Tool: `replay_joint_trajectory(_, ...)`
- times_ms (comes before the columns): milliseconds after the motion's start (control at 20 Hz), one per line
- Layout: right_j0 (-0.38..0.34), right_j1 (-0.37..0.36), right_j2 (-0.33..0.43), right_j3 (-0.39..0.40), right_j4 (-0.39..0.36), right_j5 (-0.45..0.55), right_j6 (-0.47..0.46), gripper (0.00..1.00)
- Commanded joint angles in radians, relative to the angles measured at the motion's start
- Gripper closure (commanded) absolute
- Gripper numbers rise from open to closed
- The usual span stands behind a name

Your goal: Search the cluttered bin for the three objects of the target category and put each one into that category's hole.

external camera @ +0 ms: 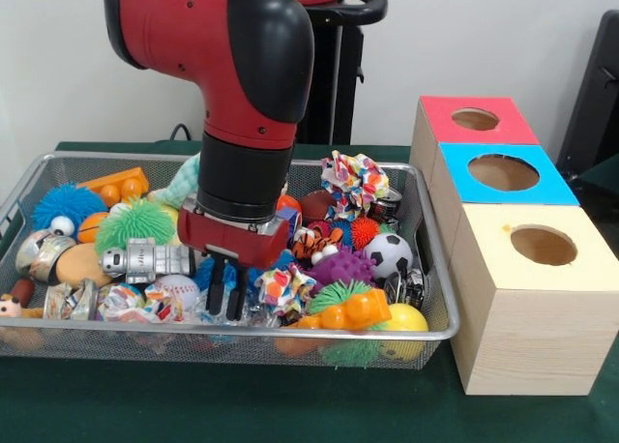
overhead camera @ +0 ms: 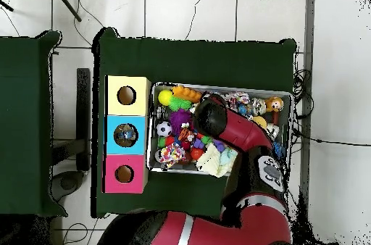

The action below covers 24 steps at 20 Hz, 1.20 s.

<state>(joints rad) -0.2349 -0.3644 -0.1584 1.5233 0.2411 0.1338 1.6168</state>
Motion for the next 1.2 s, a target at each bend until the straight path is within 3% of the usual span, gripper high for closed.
replay_joint_trajectory(50, 0.052, 0.232, 0.104, 0.004, 0.043, -0.101, 0.248, 0.0)
replay_joint_trajectory(300, 0.091, 0.221, 0.059, 0.022, 0.046, -0.126, 0.252, 0.0)
replay_joint_trajectory(850, 0.117, 0.197, 0.045, 0.042, 0.012, -0.153, 0.215, 0.0)
replay_joint_trajectory(1200, 0.111, 0.143, 0.058, 0.069, 0.006, -0.069, 0.188, 0.0)
